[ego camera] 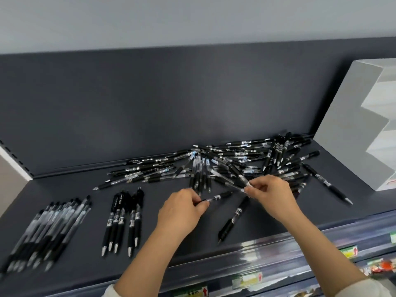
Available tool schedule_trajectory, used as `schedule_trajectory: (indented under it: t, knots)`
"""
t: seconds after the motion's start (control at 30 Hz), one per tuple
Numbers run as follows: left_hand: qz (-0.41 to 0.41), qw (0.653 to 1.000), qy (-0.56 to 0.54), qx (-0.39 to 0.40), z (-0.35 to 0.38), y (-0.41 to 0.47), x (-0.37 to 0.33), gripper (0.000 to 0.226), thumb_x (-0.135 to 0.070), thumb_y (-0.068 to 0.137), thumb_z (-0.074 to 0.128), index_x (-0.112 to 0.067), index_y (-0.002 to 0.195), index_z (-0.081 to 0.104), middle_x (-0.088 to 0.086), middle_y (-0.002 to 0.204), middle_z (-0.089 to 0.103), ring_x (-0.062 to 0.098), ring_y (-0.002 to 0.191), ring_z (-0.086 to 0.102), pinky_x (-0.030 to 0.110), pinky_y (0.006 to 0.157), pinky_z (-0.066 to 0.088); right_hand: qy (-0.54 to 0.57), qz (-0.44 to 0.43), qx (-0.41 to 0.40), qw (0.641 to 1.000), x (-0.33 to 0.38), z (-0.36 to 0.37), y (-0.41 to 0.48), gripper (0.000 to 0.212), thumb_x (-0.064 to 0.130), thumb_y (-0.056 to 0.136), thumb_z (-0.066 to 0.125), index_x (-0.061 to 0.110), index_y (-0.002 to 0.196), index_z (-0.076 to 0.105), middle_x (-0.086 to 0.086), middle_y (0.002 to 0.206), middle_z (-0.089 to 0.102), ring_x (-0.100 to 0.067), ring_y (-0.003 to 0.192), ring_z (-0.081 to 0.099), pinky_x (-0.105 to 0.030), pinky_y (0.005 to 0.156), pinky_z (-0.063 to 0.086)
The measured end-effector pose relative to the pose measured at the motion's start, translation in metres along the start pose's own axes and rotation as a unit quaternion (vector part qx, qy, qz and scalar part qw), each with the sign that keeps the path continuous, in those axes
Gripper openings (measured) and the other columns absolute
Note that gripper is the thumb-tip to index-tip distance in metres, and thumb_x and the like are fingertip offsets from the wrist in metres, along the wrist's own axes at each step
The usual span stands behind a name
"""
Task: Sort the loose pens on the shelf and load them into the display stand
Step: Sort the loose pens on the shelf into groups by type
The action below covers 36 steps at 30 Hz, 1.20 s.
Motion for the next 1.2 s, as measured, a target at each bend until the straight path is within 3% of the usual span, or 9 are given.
schedule_trajectory:
  t: [0.2,0.33,0.43,0.5,0.57,0.73,0.93,1.1,1.2]
  knots:
    - [0.030,0.969,-0.207,-0.132,-0.049,0.011,0.023,0.010,-0.029,0.079,0.075,-0.025,0.084,0.067,-0.015,0.079,0.064,0.001,0.075,0.060,0.007,0.061,0.041,-0.011,-0.056,-0.010,0.998,0.031,0.015,0.001,0.011,0.022,0.079,0.074,0.012,0.084,0.073,0.011,0.066,0.056,-0.009,0.064,0.052,-0.028,0.065,0.043]
    - [0.038,0.917,-0.351,-0.187,-0.080,0.008,0.053,0.013,-0.021,0.078,0.075,-0.026,0.086,0.067,-0.004,0.082,0.069,0.011,0.080,0.066,0.020,0.074,0.051,0.015,-0.073,-0.010,0.997,0.051,0.023,-0.002,0.012,0.023,0.080,0.074,0.014,0.087,0.073,0.008,0.072,0.059,0.000,0.065,0.051,-0.012,0.060,0.036]
    - [-0.009,0.860,-0.455,-0.231,-0.104,0.000,0.088,0.033,-0.017,0.081,0.072,-0.025,0.108,0.055,0.006,0.087,0.066,0.013,0.075,0.068,0.029,0.071,0.058,0.044,-0.076,0.040,0.995,0.070,0.048,-0.011,0.011,0.023,0.080,0.073,0.016,0.089,0.073,0.006,0.069,0.062,-0.003,0.063,0.053,-0.015,0.061,0.041]
    - [-0.046,0.873,-0.418,-0.247,-0.115,-0.004,0.112,0.041,-0.020,0.081,0.073,-0.019,0.115,0.051,0.006,0.087,0.069,0.014,0.069,0.069,0.032,0.072,0.058,0.051,-0.076,0.083,0.992,0.083,0.072,-0.021,0.016,0.024,0.082,0.071,0.018,0.097,0.071,0.007,0.066,0.060,-0.006,0.064,0.053,-0.023,0.067,0.046]
    - [-0.081,0.914,-0.321,-0.236,-0.119,-0.005,0.130,0.036,-0.025,0.079,0.075,-0.014,0.109,0.058,0.003,0.084,0.071,0.016,0.066,0.069,0.037,0.076,0.058,0.045,-0.078,0.114,0.989,0.098,0.099,-0.033,0.023,0.027,0.084,0.068,0.021,0.106,0.067,0.009,0.064,0.058,-0.006,0.065,0.054,-0.026,0.071,0.047]
    - [-0.095,0.975,-0.096,-0.176,-0.096,0.004,0.135,0.028,-0.032,0.081,0.072,-0.014,0.102,0.068,-0.006,0.077,0.065,0.012,0.072,0.064,0.022,0.070,0.047,0.049,-0.065,0.149,0.986,0.126,0.156,-0.052,0.025,0.027,0.088,0.060,0.022,0.113,0.061,0.002,0.081,0.066,-0.016,0.077,0.063,-0.030,0.074,0.053]
    - [-0.051,0.978,0.084,-0.182,-0.078,0.019,0.129,0.027,-0.028,0.087,0.065,-0.008,0.105,0.069,0.009,0.094,0.069,0.025,0.092,0.063,0.030,0.075,0.045,0.011,-0.097,0.134,0.986,0.147,0.178,-0.062,0.030,0.031,0.090,0.058,0.016,0.116,0.060,-0.005,0.107,0.060,-0.024,0.100,0.058,-0.031,0.084,0.045]
    - [-0.035,0.971,0.147,-0.186,-0.074,0.019,0.132,0.029,-0.029,0.094,0.054,-0.004,0.092,0.069,0.011,0.093,0.054,0.030,0.080,0.059,0.036,0.064,0.048,-0.018,-0.130,0.111,0.985,0.131,0.142,-0.055,0.028,0.032,0.093,0.054,0.021,0.116,0.062,0.000,0.112,0.057,-0.021,0.100,0.058,-0.034,0.087,0.048]
    - [-0.005,0.971,0.138,-0.198,-0.073,0.015,0.118,0.027,-0.029,0.093,0.054,-0.007,0.101,0.068,0.010,0.100,0.052,0.031,0.092,0.057,0.038,0.064,0.048,-0.047,-0.118,0.048,0.991,0.098,0.100,-0.036,0.023,0.028,0.091,0.056,0.023,0.111,0.065,0.003,0.107,0.060,-0.018,0.097,0.059,-0.034,0.082,0.049]
Point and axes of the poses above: each hand's wrist, its own y-axis towards the middle knuckle, its own z-axis out of the palm, x = y × z, the point moved 6 cm from there along y, towards the middle knuckle
